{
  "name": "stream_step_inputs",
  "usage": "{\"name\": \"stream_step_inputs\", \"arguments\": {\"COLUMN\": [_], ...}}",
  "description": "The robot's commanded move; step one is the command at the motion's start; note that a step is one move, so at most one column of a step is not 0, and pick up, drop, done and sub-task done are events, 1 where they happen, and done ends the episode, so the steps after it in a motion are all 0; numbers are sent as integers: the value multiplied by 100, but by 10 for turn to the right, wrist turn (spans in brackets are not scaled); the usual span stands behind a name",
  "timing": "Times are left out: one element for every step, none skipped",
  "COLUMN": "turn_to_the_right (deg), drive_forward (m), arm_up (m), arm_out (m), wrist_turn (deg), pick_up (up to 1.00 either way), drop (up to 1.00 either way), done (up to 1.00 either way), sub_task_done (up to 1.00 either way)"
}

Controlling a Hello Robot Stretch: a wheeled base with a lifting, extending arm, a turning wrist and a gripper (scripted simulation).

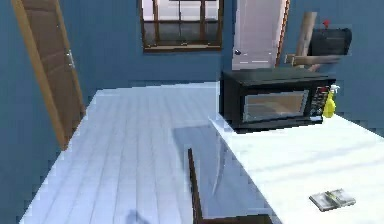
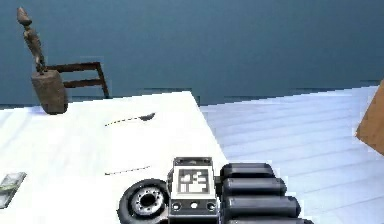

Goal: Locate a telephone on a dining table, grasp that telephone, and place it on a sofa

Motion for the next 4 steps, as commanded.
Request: {"name": "stream_step_inputs", "arguments": {"turn_to_the_right": [-450,-450,-450,-30], "drive_forward": [0,0,0,0], "arm_up": [0,0,0,0], "arm_out": [0,0,0,0], "wrist_turn": [0,0,0,0], "pick_up": [0,0,0,0], "drop": [0,0,0,0], "done": [0,0,0,0], "sub_task_done": [0,0,0,0]}}
